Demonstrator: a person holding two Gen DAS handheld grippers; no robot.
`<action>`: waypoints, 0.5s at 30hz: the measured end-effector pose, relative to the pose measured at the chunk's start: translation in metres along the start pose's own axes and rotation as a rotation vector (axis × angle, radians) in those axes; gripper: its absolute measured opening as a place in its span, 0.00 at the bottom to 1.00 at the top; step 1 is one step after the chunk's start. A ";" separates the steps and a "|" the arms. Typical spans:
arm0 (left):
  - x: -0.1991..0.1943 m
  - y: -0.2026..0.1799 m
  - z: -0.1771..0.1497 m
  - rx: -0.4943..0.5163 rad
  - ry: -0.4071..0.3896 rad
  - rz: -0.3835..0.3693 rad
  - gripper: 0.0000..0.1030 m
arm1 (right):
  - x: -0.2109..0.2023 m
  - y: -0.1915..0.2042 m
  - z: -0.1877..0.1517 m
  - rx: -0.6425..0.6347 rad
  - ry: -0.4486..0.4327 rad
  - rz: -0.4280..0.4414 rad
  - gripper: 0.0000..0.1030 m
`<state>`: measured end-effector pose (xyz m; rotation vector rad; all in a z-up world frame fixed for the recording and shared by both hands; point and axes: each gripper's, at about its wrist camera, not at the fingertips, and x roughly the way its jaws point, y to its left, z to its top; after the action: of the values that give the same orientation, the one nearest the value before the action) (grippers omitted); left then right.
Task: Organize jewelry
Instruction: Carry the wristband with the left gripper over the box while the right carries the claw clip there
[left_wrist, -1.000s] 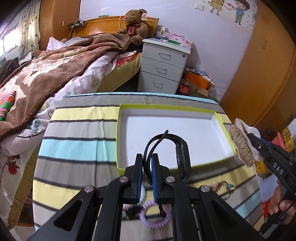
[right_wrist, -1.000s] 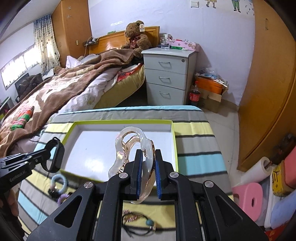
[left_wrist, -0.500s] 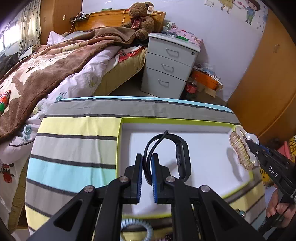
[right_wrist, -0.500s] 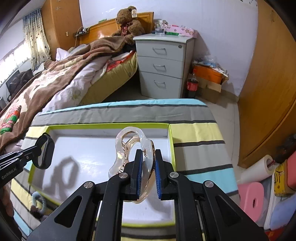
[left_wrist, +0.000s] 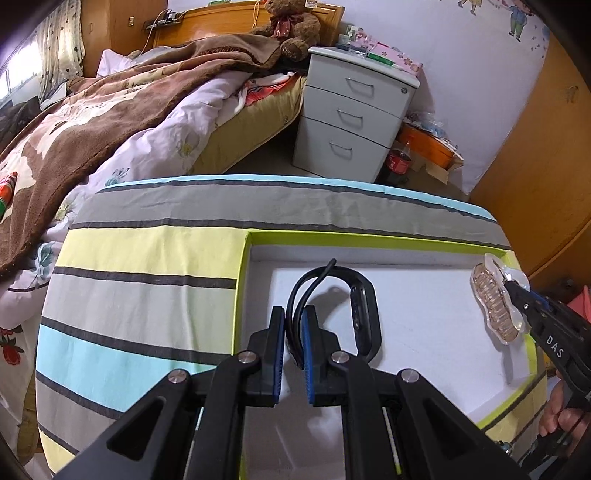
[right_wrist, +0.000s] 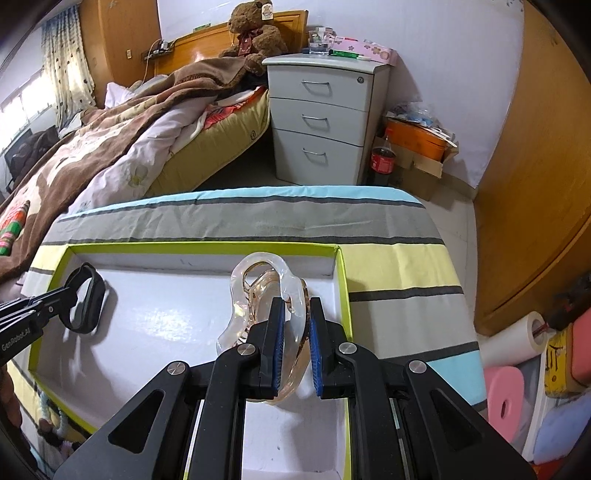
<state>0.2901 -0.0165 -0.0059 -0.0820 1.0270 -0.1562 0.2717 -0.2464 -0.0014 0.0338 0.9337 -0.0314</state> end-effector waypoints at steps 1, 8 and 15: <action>0.001 0.000 0.000 0.000 0.005 -0.001 0.10 | 0.000 0.000 0.000 -0.001 -0.002 -0.001 0.13; 0.006 0.002 -0.001 -0.010 0.020 0.001 0.11 | 0.003 -0.001 -0.001 -0.008 0.002 -0.011 0.13; 0.009 0.003 0.000 -0.009 0.021 0.008 0.11 | 0.006 -0.002 0.001 -0.009 0.007 -0.010 0.13</action>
<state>0.2948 -0.0152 -0.0141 -0.0851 1.0488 -0.1454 0.2760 -0.2484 -0.0061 0.0205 0.9407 -0.0363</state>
